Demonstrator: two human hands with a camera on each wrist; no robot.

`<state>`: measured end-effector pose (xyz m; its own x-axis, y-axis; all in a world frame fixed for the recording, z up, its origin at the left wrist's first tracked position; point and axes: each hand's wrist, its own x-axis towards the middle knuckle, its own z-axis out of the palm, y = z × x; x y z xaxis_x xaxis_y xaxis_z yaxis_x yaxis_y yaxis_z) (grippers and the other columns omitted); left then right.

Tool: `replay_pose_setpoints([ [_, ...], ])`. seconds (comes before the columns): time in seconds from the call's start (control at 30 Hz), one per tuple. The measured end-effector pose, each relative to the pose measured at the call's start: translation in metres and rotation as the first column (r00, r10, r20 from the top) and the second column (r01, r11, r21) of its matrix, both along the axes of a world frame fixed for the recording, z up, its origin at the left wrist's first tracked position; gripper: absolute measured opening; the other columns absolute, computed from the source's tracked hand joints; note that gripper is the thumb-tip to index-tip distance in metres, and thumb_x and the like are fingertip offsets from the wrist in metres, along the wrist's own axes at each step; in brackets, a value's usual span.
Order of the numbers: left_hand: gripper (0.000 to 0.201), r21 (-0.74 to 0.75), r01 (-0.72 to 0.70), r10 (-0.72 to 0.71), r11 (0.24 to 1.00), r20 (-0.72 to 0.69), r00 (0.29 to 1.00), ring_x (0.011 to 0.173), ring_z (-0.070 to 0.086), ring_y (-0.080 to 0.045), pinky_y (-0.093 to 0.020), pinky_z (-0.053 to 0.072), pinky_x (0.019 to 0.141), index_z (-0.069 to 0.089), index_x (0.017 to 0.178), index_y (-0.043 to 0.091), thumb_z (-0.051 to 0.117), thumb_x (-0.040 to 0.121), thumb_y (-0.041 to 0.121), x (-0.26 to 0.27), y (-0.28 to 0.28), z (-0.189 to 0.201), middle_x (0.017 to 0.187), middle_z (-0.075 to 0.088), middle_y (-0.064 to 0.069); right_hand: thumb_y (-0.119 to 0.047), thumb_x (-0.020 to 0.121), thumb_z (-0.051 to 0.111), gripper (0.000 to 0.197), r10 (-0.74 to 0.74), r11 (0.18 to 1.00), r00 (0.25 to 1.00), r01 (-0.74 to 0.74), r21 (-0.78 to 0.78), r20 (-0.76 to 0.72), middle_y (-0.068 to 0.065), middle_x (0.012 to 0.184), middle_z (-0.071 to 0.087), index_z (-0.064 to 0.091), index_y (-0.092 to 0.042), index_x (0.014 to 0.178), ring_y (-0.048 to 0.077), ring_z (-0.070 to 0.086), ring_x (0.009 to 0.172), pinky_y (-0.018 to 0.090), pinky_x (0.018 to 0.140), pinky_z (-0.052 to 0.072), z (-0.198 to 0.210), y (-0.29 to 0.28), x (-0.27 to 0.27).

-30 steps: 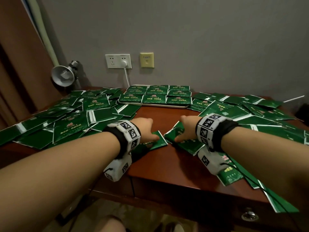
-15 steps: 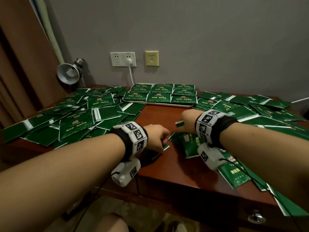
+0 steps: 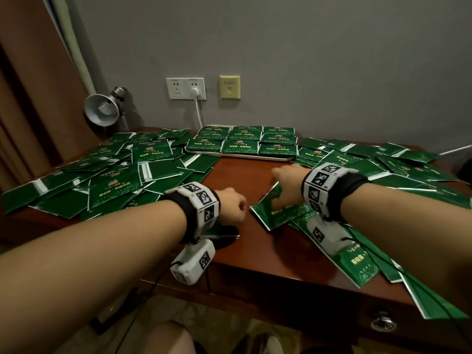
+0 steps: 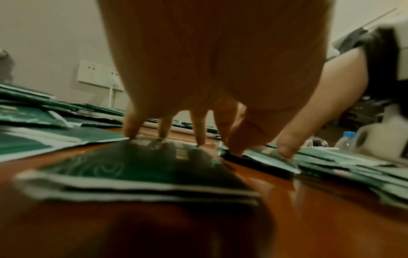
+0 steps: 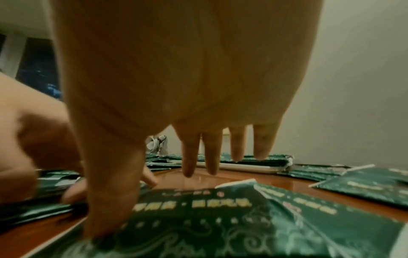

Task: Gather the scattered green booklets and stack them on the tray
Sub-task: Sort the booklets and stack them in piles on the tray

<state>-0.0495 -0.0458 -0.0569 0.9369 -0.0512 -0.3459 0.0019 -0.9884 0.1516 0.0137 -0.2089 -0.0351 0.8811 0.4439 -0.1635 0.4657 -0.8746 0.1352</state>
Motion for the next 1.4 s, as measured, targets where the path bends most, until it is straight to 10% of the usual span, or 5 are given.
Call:
replay_pose_setpoints([
  [0.1,0.012,-0.152,0.024,-0.008,0.988,0.106,0.994,0.127,0.042,-0.026,-0.039,0.04,0.105,0.063,0.089,0.029,0.065,0.08,0.022,0.0,0.0,-0.005,0.138,0.049,-0.003,-0.058,0.069,0.075,0.085,0.051,0.989,0.99,-0.068,-0.128,-0.132,0.0,0.13,0.05,0.038,-0.03,0.14,0.022,0.041,0.121,0.037,0.089,0.043,-0.002,-0.002,-0.005],
  [0.3,0.109,0.255,-0.305,0.27,0.918,0.166,0.949,0.132,0.036,-0.036,-0.049,0.035,0.105,0.029,0.14,0.019,0.064,0.059,0.082,0.001,0.006,-0.015,0.142,0.034,-0.015,-0.066,0.063,0.075,0.09,0.094,0.959,0.993,-0.11,-0.259,-0.074,-0.001,0.124,0.051,0.041,-0.026,0.136,0.022,0.04,0.116,0.037,0.086,0.044,-0.013,0.002,0.003],
  [0.53,0.09,0.056,-0.276,0.272,0.96,0.067,0.96,0.114,0.052,-0.03,-0.038,0.052,0.089,0.032,0.139,0.014,0.078,0.071,0.051,0.008,0.01,-0.008,0.134,0.038,-0.014,-0.053,0.07,0.077,0.069,0.102,0.995,0.992,-0.103,-0.001,-0.073,-0.002,0.09,0.056,0.039,-0.016,0.114,0.021,0.056,0.082,0.032,0.066,0.044,-0.018,0.0,0.002],
  [0.73,0.107,-0.022,-0.113,0.115,0.993,0.111,0.987,0.11,0.053,-0.03,-0.037,0.051,0.086,0.021,0.146,0.022,0.08,0.063,0.054,0.008,0.009,-0.018,0.13,0.031,-0.01,-0.063,0.046,0.085,0.101,0.112,0.994,0.993,-0.112,-0.001,-0.029,0.002,0.105,0.051,0.032,-0.017,0.119,0.022,0.055,0.094,0.035,0.075,0.049,-0.017,0.006,-0.006],
  [1.4,0.081,0.283,0.018,-0.133,0.959,0.391,0.911,0.122,0.043,-0.026,-0.049,0.031,0.105,0.038,0.137,0.029,0.081,0.068,0.035,0.126,0.11,0.053,0.128,0.05,-0.001,-0.056,0.073,0.074,0.086,0.0,0.998,0.991,-0.009,0.067,0.134,0.009,0.129,0.043,0.034,-0.019,0.14,0.029,0.04,0.122,0.046,0.097,0.045,0.013,0.049,0.096],
])
